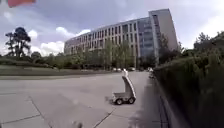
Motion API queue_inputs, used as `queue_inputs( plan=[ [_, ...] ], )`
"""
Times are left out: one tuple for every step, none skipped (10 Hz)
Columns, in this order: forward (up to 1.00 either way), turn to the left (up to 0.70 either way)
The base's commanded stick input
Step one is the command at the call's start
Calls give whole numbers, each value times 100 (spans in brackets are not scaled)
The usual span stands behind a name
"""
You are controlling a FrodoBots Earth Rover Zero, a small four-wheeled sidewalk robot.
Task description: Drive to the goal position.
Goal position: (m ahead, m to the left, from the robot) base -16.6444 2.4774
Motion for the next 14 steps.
queue_inputs(
  plan=[
    [0, 70],
    [0, 70],
    [0, 70],
    [0, 70],
    [0, 70],
    [0, 70],
    [0, 70],
    [0, 70],
    [0, 70],
    [0, 70],
    [0, 70],
    [0, 70],
    [0, 70],
    [0, 70]
  ],
)
